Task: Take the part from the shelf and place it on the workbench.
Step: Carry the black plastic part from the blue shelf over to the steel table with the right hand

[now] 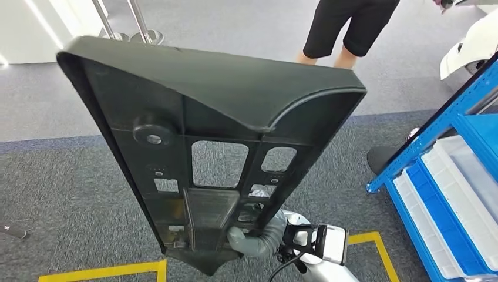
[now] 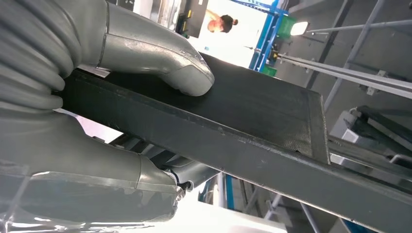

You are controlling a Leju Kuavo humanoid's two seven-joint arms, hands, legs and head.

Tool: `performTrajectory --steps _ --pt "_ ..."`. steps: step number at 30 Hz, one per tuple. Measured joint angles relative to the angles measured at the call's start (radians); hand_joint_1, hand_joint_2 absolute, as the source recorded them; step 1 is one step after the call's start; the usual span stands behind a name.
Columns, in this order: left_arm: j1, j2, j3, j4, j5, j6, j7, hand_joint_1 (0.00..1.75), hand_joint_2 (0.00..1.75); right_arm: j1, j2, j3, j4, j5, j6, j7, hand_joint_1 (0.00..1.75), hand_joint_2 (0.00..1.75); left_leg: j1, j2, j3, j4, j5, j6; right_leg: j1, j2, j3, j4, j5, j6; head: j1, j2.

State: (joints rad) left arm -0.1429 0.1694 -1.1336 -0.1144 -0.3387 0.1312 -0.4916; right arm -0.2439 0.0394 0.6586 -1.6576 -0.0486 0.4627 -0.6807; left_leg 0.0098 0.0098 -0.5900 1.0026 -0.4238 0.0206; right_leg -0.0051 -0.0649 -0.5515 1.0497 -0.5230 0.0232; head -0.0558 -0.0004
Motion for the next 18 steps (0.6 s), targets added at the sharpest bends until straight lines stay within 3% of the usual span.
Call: performTrajectory --steps 2,3,4,5,7,9,11,12,13,15,17,18 --pt "-0.004 0.000 0.000 0.000 0.000 0.000 0.000 0.00 1.75 0.002 -0.002 0.000 -0.001 0.000 0.000 0.000 1.75 1.75 0.000 -0.020 0.000 -0.001 0.001 0.007 -0.003 0.049 -0.062 0.131 -0.067 0.005 0.000 0.000" --pt "-0.005 0.000 -0.001 0.000 0.000 0.000 0.000 0.00 1.75 0.004 -0.003 0.000 -0.001 0.001 -0.001 0.000 1.75 1.75 -0.001 -0.031 0.000 0.000 0.001 0.008 -0.004 0.056 -0.098 0.202 -0.094 0.006 0.000 0.000" --pt "-0.005 0.000 -0.001 0.000 0.000 0.000 0.000 0.00 1.75 0.005 -0.005 0.000 0.000 0.002 -0.001 0.000 1.75 1.75 -0.002 -0.044 0.000 0.000 0.001 0.009 -0.004 0.059 -0.124 0.247 -0.102 0.006 0.000 0.000" --pt "-0.004 0.000 -0.002 0.000 0.000 -0.001 -0.001 0.00 1.75 0.006 -0.006 0.000 0.000 0.003 -0.002 0.000 1.75 1.75 -0.002 -0.057 0.000 0.001 0.001 0.009 -0.004 0.060 -0.131 0.253 -0.089 0.004 0.000 0.000" --pt "-0.004 -0.001 -0.004 0.000 0.000 -0.001 -0.003 0.00 1.75 0.007 -0.008 0.000 0.000 0.007 -0.005 0.000 1.75 1.75 -0.002 -0.086 0.003 0.004 0.000 0.008 -0.005 0.074 -0.089 0.149 -0.015 -0.001 0.000 0.000" --pt "-0.008 -0.003 -0.006 0.000 0.000 -0.001 -0.005 0.00 1.75 0.008 -0.010 -0.001 -0.002 0.008 -0.010 0.000 1.75 1.75 -0.003 -0.113 0.002 0.007 0.000 0.001 -0.007 0.116 -0.029 0.014 0.043 -0.008 0.000 0.000" --pt "-0.012 -0.004 -0.008 0.000 0.000 0.000 -0.006 0.00 1.75 0.009 -0.012 -0.001 -0.004 0.010 -0.015 0.000 1.75 1.75 -0.001 -0.135 -0.004 0.008 0.002 -0.011 -0.005 0.136 -0.009 -0.035 0.052 -0.014 0.000 0.000" --pt "-0.012 -0.004 -0.008 0.000 0.000 0.001 -0.005 0.00 1.75 0.010 -0.013 -0.002 -0.005 0.011 -0.016 0.000 1.75 1.75 0.001 -0.145 -0.007 0.006 0.004 -0.018 -0.004 0.126 -0.009 -0.038 0.054 -0.017 0.000 0.000" --pt "-0.012 -0.004 -0.010 0.000 0.000 0.002 -0.004 0.00 1.75 0.010 -0.014 -0.002 -0.006 0.012 -0.017 0.000 1.75 1.75 0.002 -0.146 -0.009 0.005 0.005 -0.024 -0.005 0.115 -0.007 -0.043 0.057 -0.023 0.000 0.000" --pt "-0.014 -0.005 -0.014 0.000 0.000 0.004 0.000 0.00 1.75 0.011 -0.014 -0.002 -0.008 0.012 -0.017 0.000 1.75 1.75 0.000 -0.101 -0.026 0.039 -0.019 -0.032 -0.008 0.091 -0.001 -0.057 0.063 -0.036 0.000 0.000" --pt "-0.020 -0.006 -0.018 0.000 0.000 0.005 0.004 0.00 1.75 0.014 -0.016 -0.002 -0.009 0.010 -0.017 0.000 1.75 1.75 0.000 -0.040 -0.077 0.150 -0.081 -0.039 -0.005 0.063 0.003 -0.064 0.064 -0.044 0.000 0.000" --pt "-0.022 -0.006 -0.019 0.000 0.000 0.006 0.005 0.00 1.75 0.016 -0.017 -0.003 -0.009 0.009 -0.017 0.000 1.75 1.75 0.002 -0.028 -0.111 0.221 -0.112 -0.044 -0.003 0.049 0.003 -0.063 0.064 -0.046 0.000 0.000"
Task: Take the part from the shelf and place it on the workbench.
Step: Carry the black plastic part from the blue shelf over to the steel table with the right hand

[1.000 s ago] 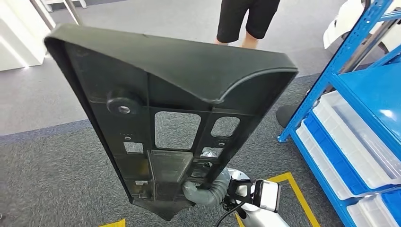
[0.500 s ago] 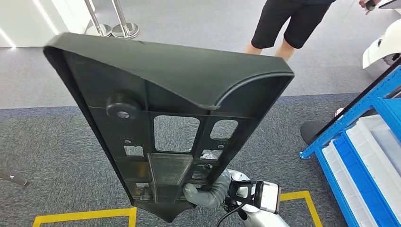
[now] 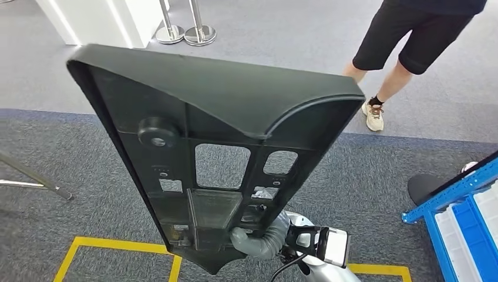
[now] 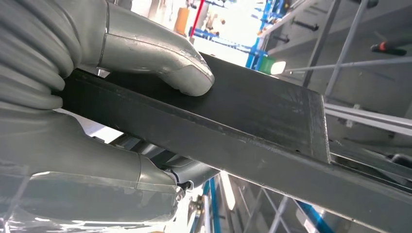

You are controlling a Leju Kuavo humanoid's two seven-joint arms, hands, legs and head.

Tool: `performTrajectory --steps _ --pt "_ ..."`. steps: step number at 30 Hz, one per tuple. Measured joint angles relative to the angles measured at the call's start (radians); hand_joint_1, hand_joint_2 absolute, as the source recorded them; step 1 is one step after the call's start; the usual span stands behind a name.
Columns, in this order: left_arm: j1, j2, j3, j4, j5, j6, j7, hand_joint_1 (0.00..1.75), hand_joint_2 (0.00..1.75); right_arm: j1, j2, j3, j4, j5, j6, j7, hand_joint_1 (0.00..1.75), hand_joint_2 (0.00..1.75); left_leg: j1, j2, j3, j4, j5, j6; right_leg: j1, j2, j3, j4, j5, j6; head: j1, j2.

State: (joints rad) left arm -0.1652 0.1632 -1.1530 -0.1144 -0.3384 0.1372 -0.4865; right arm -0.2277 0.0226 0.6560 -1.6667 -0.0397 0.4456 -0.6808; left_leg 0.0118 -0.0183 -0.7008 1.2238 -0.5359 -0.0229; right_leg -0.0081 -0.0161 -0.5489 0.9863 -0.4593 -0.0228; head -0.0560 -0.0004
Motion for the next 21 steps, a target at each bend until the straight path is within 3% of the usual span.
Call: performTrajectory --steps 1,2,3,4,5,7,8,10,11,13,14,16,17,18,19,21 --pt "0.000 0.000 -0.002 0.000 0.000 0.000 0.001 0.00 1.75 0.002 -0.001 0.000 0.000 -0.001 0.000 0.000 1.75 1.75 0.002 0.005 -0.025 0.053 -0.017 -0.004 0.001 -0.014 0.000 0.001 -0.001 0.000 0.000 0.000" --pt "0.001 -0.001 -0.003 0.000 0.000 0.000 0.001 0.00 1.75 0.004 -0.002 -0.001 0.001 -0.002 0.001 0.000 1.75 1.75 0.003 0.008 -0.032 0.070 -0.015 -0.006 0.002 -0.028 0.000 0.001 -0.003 0.000 0.000 0.000" --pt "0.002 -0.001 -0.005 0.000 0.000 0.000 0.001 0.00 1.75 0.005 -0.002 -0.001 0.001 -0.002 0.002 0.000 1.75 1.75 0.004 0.012 -0.017 0.045 0.006 -0.008 0.002 -0.041 0.001 0.003 -0.005 0.001 0.000 0.000" --pt "0.003 -0.001 -0.005 0.000 0.000 0.001 0.000 0.00 1.75 0.006 -0.002 -0.001 0.001 -0.002 0.002 0.000 1.75 1.75 0.004 0.023 0.017 -0.018 0.039 -0.007 0.003 -0.054 0.003 0.004 -0.008 0.004 0.000 0.000" --pt "0.002 -0.001 -0.005 0.000 0.000 0.001 0.001 0.00 1.75 0.006 -0.002 -0.001 0.001 -0.002 0.003 0.000 1.75 1.75 0.002 0.050 0.058 -0.096 0.067 -0.005 0.003 -0.066 0.005 0.006 -0.011 0.007 0.000 0.000" --pt "0.000 -0.001 -0.005 0.000 0.000 0.002 0.000 0.00 1.75 0.006 -0.002 -0.001 0.001 -0.002 0.004 0.000 1.75 1.75 -0.005 0.088 0.112 -0.199 0.096 0.010 0.009 -0.086 0.009 0.011 -0.019 0.015 0.000 0.000" --pt "0.000 -0.001 -0.005 0.000 0.000 0.004 0.000 0.00 1.75 0.005 -0.002 -0.001 0.001 -0.002 0.004 0.000 1.75 1.75 -0.010 0.095 0.118 -0.214 0.095 0.019 0.012 -0.095 0.011 0.011 -0.021 0.019 0.000 0.000" --pt "0.003 -0.001 -0.006 0.000 0.000 0.005 0.000 0.00 1.75 0.005 -0.003 -0.001 0.001 -0.002 0.003 0.000 1.75 1.75 -0.011 0.070 0.115 -0.216 0.098 0.033 0.013 -0.114 0.014 0.011 -0.025 0.028 0.000 0.000" --pt "0.005 -0.001 -0.006 0.000 0.000 0.006 0.000 0.00 1.75 0.004 -0.003 -0.001 0.001 -0.002 0.002 0.000 1.75 1.75 -0.009 0.059 0.117 -0.219 0.100 0.039 0.011 -0.107 0.015 0.017 -0.033 0.034 0.000 0.000" --pt "0.005 -0.001 -0.008 0.000 0.000 0.007 0.003 0.00 1.75 0.004 -0.004 -0.001 0.001 -0.002 -0.001 0.000 1.75 1.75 -0.004 0.035 0.120 -0.226 0.106 0.050 0.005 -0.057 -0.009 0.082 -0.078 0.044 0.000 0.000" --pt "0.005 -0.001 -0.009 0.000 0.000 0.008 0.005 0.00 1.75 0.006 -0.005 -0.002 0.001 -0.003 -0.003 0.000 1.75 1.75 -0.004 0.023 0.119 -0.226 0.107 0.053 0.002 -0.024 -0.039 0.148 -0.113 0.047 0.000 0.000" --pt "0.005 -0.001 -0.011 0.000 0.000 0.007 0.008 0.00 1.75 0.011 -0.011 -0.004 0.002 -0.004 -0.005 0.000 1.75 1.75 -0.004 -0.005 0.118 -0.226 0.109 0.056 0.001 0.006 -0.108 0.284 -0.165 0.049 0.000 0.000" --pt "0.007 -0.001 -0.012 0.000 0.000 0.007 0.010 0.00 1.75 0.014 -0.013 -0.004 0.002 -0.005 -0.006 0.000 1.75 1.75 -0.005 -0.020 0.118 -0.225 0.109 0.056 0.001 0.009 -0.126 0.313 -0.164 0.049 0.000 0.000" --pt "0.010 -0.001 -0.012 0.000 0.000 0.007 0.011 0.00 1.75 0.015 -0.015 -0.005 0.002 -0.006 -0.006 0.000 1.75 1.75 -0.005 -0.035 0.118 -0.224 0.109 0.056 0.001 0.011 -0.124 0.299 -0.142 0.048 0.000 0.000" --pt "0.011 -0.002 -0.012 0.000 0.000 0.006 0.011 0.00 1.75 0.015 -0.016 -0.005 0.003 -0.008 -0.006 0.000 1.75 1.75 -0.005 -0.050 0.120 -0.223 0.108 0.055 0.000 0.019 -0.102 0.245 -0.103 0.046 0.000 0.000" --pt "0.011 -0.003 -0.012 0.000 0.000 0.005 0.008 0.00 1.75 0.015 -0.017 -0.005 0.003 -0.010 -0.007 0.000 1.75 1.75 -0.005 -0.079 0.119 -0.218 0.106 0.050 -0.004 0.065 -0.040 0.099 -0.031 0.039 0.000 0.000"
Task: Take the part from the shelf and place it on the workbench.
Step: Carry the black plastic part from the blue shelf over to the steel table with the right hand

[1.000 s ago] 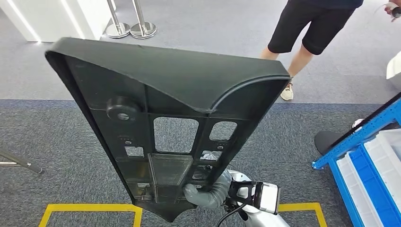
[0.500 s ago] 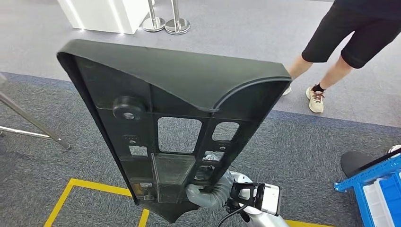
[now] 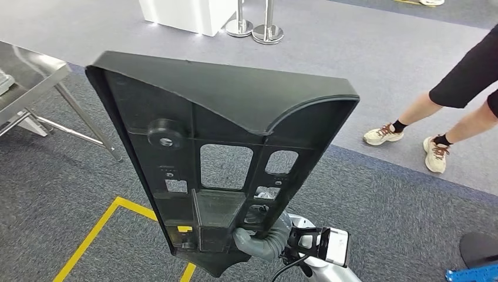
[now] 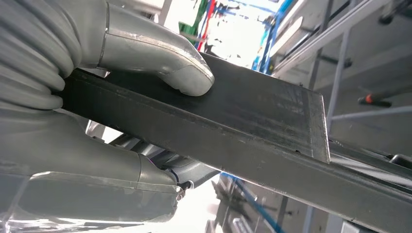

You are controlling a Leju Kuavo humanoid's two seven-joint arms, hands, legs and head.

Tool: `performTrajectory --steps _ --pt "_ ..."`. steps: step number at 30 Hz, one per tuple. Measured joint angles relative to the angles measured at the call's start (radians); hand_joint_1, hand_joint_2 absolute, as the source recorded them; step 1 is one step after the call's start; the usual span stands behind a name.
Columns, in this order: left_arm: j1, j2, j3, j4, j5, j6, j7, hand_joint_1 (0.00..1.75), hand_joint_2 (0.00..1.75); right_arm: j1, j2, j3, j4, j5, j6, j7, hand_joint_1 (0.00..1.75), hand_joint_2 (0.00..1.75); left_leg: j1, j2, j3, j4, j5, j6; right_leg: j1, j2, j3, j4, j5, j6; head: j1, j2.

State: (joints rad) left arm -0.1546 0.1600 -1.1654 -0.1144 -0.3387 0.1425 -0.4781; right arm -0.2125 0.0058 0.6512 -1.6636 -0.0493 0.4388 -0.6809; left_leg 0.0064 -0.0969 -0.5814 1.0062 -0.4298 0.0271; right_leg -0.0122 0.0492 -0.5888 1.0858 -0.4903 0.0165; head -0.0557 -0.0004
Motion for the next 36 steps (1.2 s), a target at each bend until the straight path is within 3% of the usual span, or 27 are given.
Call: performTrajectory --steps 2,4,5,7,9,11,12,13,15,16,18,21,23,25,27,28,29,30,32,34,36 --pt "-0.003 -0.001 0.000 0.000 0.000 -0.002 -0.004 0.00 1.75 0.000 0.000 0.000 0.000 0.001 -0.002 0.000 1.75 1.75 0.001 -0.024 -0.007 0.003 0.001 -0.011 -0.002 0.036 0.029 -0.072 0.020 -0.004 0.000 0.000" --pt "-0.003 -0.001 0.000 0.000 0.000 -0.006 -0.006 0.00 1.75 -0.002 0.000 0.000 0.001 0.002 -0.003 0.000 1.75 1.75 0.004 -0.047 -0.015 0.000 0.005 -0.025 -0.001 0.022 0.031 -0.078 0.020 -0.011 0.000 0.000" --pt "-0.002 -0.002 0.000 0.000 0.000 -0.008 -0.006 0.00 1.75 -0.003 0.001 0.000 0.001 0.003 -0.004 0.000 1.75 1.75 0.004 -0.041 -0.019 0.004 0.003 -0.030 -0.002 0.010 0.033 -0.084 0.023 -0.018 0.000 0.000" --pt "-0.005 -0.002 0.000 0.000 0.000 -0.009 -0.007 0.00 1.75 -0.005 0.002 0.000 0.000 0.005 -0.006 0.000 1.75 1.75 0.002 0.010 -0.045 0.057 -0.031 -0.038 -0.004 -0.019 0.038 -0.097 0.029 -0.031 0.000 0.000" --pt "-0.013 -0.002 -0.001 0.000 0.000 -0.010 -0.007 0.00 1.75 -0.005 0.003 0.000 0.001 0.008 -0.008 0.000 1.75 1.75 0.004 0.068 -0.105 0.184 -0.097 -0.045 0.000 -0.050 0.040 -0.100 0.029 -0.037 0.000 0.000" --pt "-0.016 -0.002 -0.001 0.000 0.000 -0.011 -0.007 0.00 1.75 -0.004 0.003 0.000 0.001 0.011 -0.009 0.000 1.75 1.75 0.008 0.085 -0.151 0.284 -0.130 -0.052 0.002 -0.081 0.040 -0.098 0.026 -0.037 0.000 0.000" --pt "-0.016 -0.003 -0.001 0.000 0.000 -0.011 -0.008 0.00 1.75 -0.004 0.003 0.000 0.002 0.011 -0.009 0.000 1.75 1.75 0.009 0.089 -0.147 0.282 -0.119 -0.054 0.002 -0.095 0.041 -0.097 0.024 -0.036 0.000 0.000" --pt "-0.015 -0.002 -0.001 0.000 0.000 -0.012 -0.008 0.00 1.75 -0.004 0.003 0.000 0.002 0.012 -0.009 0.000 1.75 1.75 0.010 0.096 -0.122 0.237 -0.091 -0.055 0.001 -0.109 0.042 -0.096 0.022 -0.034 0.000 0.000" --pt "-0.017 -0.001 -0.001 0.000 0.000 -0.012 -0.008 0.00 1.75 -0.004 0.003 0.000 0.001 0.012 -0.009 0.000 1.75 1.75 0.007 0.133 -0.042 0.091 -0.033 -0.050 0.004 -0.133 0.047 -0.091 0.014 -0.027 0.000 0.000" --pt "-0.019 0.000 -0.001 0.000 0.000 -0.012 -0.008 0.00 1.75 -0.005 0.003 0.000 0.001 0.012 -0.009 0.000 1.75 1.75 0.004 0.150 -0.014 0.036 -0.018 -0.044 0.007 -0.142 0.049 -0.089 0.011 -0.023 0.000 0.000" --pt "-0.022 0.000 -0.001 0.000 0.000 -0.011 -0.008 0.00 1.75 -0.006 0.003 0.000 0.001 0.013 -0.009 0.000 1.75 1.75 -0.003 0.162 0.001 0.003 -0.017 -0.032 0.011 -0.156 0.050 -0.087 0.007 -0.016 0.000 0.000" --pt "-0.018 0.000 -0.001 0.000 0.000 -0.012 -0.008 0.00 1.75 -0.008 0.003 0.000 0.001 0.013 -0.009 0.000 1.75 1.75 -0.002 0.133 -0.004 0.002 -0.013 -0.018 0.009 -0.168 0.054 -0.087 0.003 -0.002 0.000 0.000" --pt "-0.019 0.000 -0.001 0.000 0.000 -0.012 -0.008 0.00 1.75 -0.009 0.003 0.000 0.000 0.013 -0.009 0.000 1.75 1.75 0.003 0.112 -0.003 -0.003 -0.008 -0.006 0.003 -0.123 0.041 -0.052 -0.025 0.009 0.000 0.000" --pt "-0.023 -0.001 -0.001 0.000 0.000 -0.012 -0.008 0.00 1.75 -0.008 0.002 0.000 0.000 0.013 -0.009 0.000 1.75 1.75 0.004 0.092 -0.003 -0.005 -0.005 0.001 -0.001 -0.068 -0.012 0.063 -0.088 0.015 0.000 0.000" --pt "-0.024 -0.001 -0.001 0.000 0.000 -0.012 -0.008 0.00 1.75 -0.007 0.000 0.000 0.001 0.014 -0.009 0.000 1.75 1.75 0.002 0.068 -0.004 -0.004 -0.005 0.003 0.000 -0.056 -0.079 0.195 -0.136 0.016 0.000 0.000" --pt "-0.023 -0.001 -0.001 0.000 0.000 -0.012 -0.008 0.00 1.75 -0.007 0.000 0.000 0.001 0.014 -0.010 0.000 1.75 1.75 0.001 0.055 -0.004 -0.003 -0.005 0.004 0.000 -0.056 -0.095 0.221 -0.134 0.015 0.000 0.000" --pt "-0.022 -0.001 -0.001 0.000 0.000 -0.012 -0.008 0.00 1.75 -0.007 0.000 0.000 0.001 0.015 -0.011 0.000 1.75 1.75 0.001 0.040 -0.003 -0.002 -0.005 0.003 0.000 -0.054 -0.091 0.203 -0.111 0.012 0.000 0.000" --pt "-0.022 -0.001 -0.001 0.000 0.000 -0.012 -0.008 0.00 1.75 -0.008 0.000 0.000 0.001 0.017 -0.012 0.000 1.75 1.75 0.001 0.025 -0.002 -0.001 -0.005 0.003 0.000 -0.048 -0.067 0.148 -0.073 0.008 0.000 0.000" --pt "-0.023 -0.002 -0.001 -0.001 0.000 -0.013 -0.008 0.00 1.75 -0.010 0.000 0.000 0.001 0.033 -0.017 0.000 1.75 1.75 0.001 -0.002 -0.002 0.003 -0.006 -0.002 -0.002 -0.003 -0.004 0.002 -0.002 -0.001 0.000 0.000" --pt "-0.022 -0.003 -0.003 -0.001 0.000 -0.015 -0.008 0.00 1.75 -0.014 0.000 0.002 0.002 0.063 -0.029 0.000 1.75 1.75 0.002 -0.023 -0.009 0.004 -0.005 -0.013 -0.002 0.034 0.026 -0.070 0.020 -0.006 0.000 0.000" --pt "-0.016 -0.003 -0.008 -0.001 0.000 -0.018 -0.009 0.00 1.75 -0.020 0.000 0.009 0.005 0.093 -0.045 0.003 1.75 1.75 0.006 -0.044 -0.016 0.000 -0.001 -0.028 0.000 0.025 0.027 -0.077 0.020 -0.012 0.000 0.000"
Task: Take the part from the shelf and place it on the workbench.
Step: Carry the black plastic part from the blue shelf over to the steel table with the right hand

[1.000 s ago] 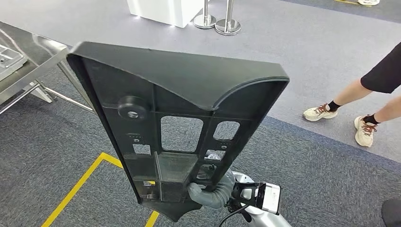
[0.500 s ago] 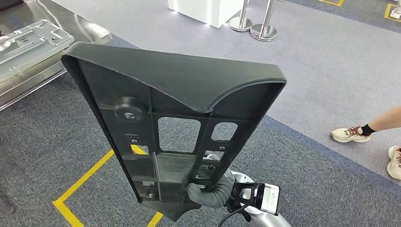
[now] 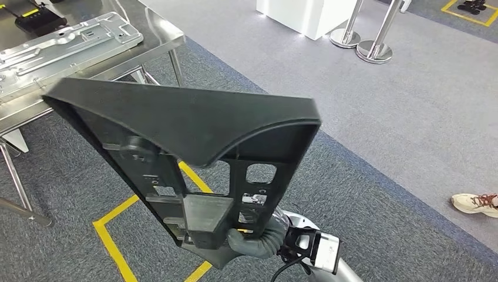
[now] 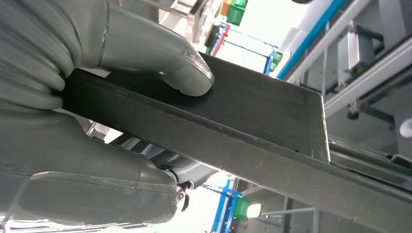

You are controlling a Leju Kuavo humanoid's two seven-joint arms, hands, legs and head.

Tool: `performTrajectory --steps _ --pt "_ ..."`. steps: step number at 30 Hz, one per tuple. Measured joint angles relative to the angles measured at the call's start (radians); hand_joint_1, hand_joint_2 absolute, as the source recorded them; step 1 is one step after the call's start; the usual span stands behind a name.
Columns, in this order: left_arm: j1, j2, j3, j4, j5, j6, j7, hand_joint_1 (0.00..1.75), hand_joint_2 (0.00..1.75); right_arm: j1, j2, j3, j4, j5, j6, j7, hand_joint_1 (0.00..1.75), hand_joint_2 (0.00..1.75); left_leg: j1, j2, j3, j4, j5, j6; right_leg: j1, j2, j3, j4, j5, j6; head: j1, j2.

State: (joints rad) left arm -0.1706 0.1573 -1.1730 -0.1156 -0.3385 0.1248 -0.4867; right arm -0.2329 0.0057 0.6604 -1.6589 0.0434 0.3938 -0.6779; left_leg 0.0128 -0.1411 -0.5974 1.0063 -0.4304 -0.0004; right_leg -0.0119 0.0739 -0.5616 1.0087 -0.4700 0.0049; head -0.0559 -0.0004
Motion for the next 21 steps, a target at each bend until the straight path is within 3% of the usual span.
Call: performTrajectory --steps 1,3,5,7,8,10,12,14,15,16,18,20,21 --pt "0.003 0.000 -0.003 0.000 0.000 -0.001 -0.001 0.00 1.75 -0.006 0.001 0.005 0.003 0.011 -0.009 0.003 1.75 1.75 0.001 0.005 -0.002 0.002 -0.001 -0.006 -0.001 -0.012 0.002 -0.005 0.003 -0.006 0.000 0.000" --pt "0.000 0.000 -0.008 0.000 0.000 -0.003 -0.002 0.00 1.75 -0.027 0.004 0.014 0.010 0.022 -0.026 0.015 1.75 1.75 -0.001 0.057 -0.026 0.048 -0.031 -0.016 -0.004 -0.040 0.008 -0.017 0.008 -0.018 0.000 0.000" --pt "-0.011 -0.001 -0.015 -0.001 0.000 -0.004 0.002 0.00 1.75 -0.057 0.007 0.017 0.014 0.022 -0.041 0.038 1.75 1.75 0.000 0.116 -0.087 0.174 -0.097 -0.025 -0.001 -0.071 0.009 -0.020 0.007 -0.025 0.000 0.000" --pt "-0.017 -0.003 -0.018 -0.001 0.000 -0.004 0.009 0.00 1.75 -0.083 0.007 0.017 0.014 0.012 -0.046 0.065 1.75 1.75 0.003 0.130 -0.140 0.284 -0.134 -0.032 0.000 -0.103 0.009 -0.019 0.005 -0.026 0.000 0.000" --pt "-0.016 -0.004 -0.019 -0.001 0.000 -0.004 0.012 0.00 1.75 -0.092 0.007 0.018 0.013 0.004 -0.045 0.077 1.75 1.75 0.005 0.133 -0.139 0.286 -0.124 -0.035 0.000 -0.117 0.010 -0.018 0.003 -0.025 0.000 0.000" --pt "-0.014 -0.005 -0.020 -0.001 0.000 -0.002 0.017 0.00 1.75 -0.104 0.007 0.020 0.008 -0.011 -0.039 0.089 1.75 1.75 0.006 0.152 -0.076 0.173 -0.061 -0.034 0.000 -0.144 0.014 -0.014 -0.003 -0.021 0.000 0.000" --pt "-0.016 -0.005 -0.020 -0.001 0.000 0.000 0.018 0.00 1.75 -0.113 0.007 0.024 0.004 -0.022 -0.032 0.093 1.75 1.75 -0.001 0.186 -0.006 0.043 -0.018 -0.023 0.005 -0.167 0.020 -0.011 -0.011 -0.013 0.000 0.000" --pt "-0.014 -0.005 -0.020 -0.001 0.000 0.002 0.015 0.00 1.75 -0.121 0.007 0.030 0.004 -0.030 -0.028 0.094 1.75 1.75 -0.009 0.193 0.010 0.004 -0.015 -0.007 0.010 -0.184 0.023 -0.009 -0.015 -0.003 0.000 0.000" --pt "-0.011 -0.005 -0.020 -0.001 0.000 0.001 0.013 0.00 1.75 -0.125 0.007 0.034 0.005 -0.034 -0.025 0.093 1.75 1.75 -0.009 0.182 0.008 0.003 -0.012 0.000 0.011 -0.192 0.024 -0.009 -0.016 0.001 0.000 0.000" --pt "-0.008 -0.005 -0.020 -0.001 0.000 0.000 0.013 0.00 1.75 -0.128 0.008 0.038 0.006 -0.039 -0.022 0.092 1.75 1.75 -0.007 0.172 0.007 0.001 -0.011 0.006 0.009 -0.194 0.024 -0.007 -0.020 0.007 0.000 0.000" --pt "-0.006 -0.006 -0.020 -0.001 0.000 -0.001 0.011 0.00 1.75 -0.134 0.008 0.042 0.010 -0.049 -0.018 0.086 1.75 1.75 -0.003 0.152 0.008 -0.004 -0.006 0.018 0.004 -0.157 0.009 0.033 -0.051 0.017 0.000 0.000" --pt "-0.009 -0.006 -0.020 -0.001 0.000 -0.001 0.011 0.00 1.75 -0.138 0.006 0.043 0.017 -0.057 -0.018 0.081 1.75 1.75 -0.001 0.132 0.007 -0.006 -0.003 0.025 0.000 -0.102 -0.047 0.155 -0.117 0.022 0.000 0.000" --pt "-0.010 -0.006 -0.020 -0.001 0.000 -0.001 0.010 0.00 1.75 -0.137 0.005 0.043 0.021 -0.059 -0.018 0.079 1.75 1.75 -0.001 0.120 0.006 -0.005 -0.002 0.027 -0.001 -0.088 -0.083 0.228 -0.145 0.023 0.000 0.000"
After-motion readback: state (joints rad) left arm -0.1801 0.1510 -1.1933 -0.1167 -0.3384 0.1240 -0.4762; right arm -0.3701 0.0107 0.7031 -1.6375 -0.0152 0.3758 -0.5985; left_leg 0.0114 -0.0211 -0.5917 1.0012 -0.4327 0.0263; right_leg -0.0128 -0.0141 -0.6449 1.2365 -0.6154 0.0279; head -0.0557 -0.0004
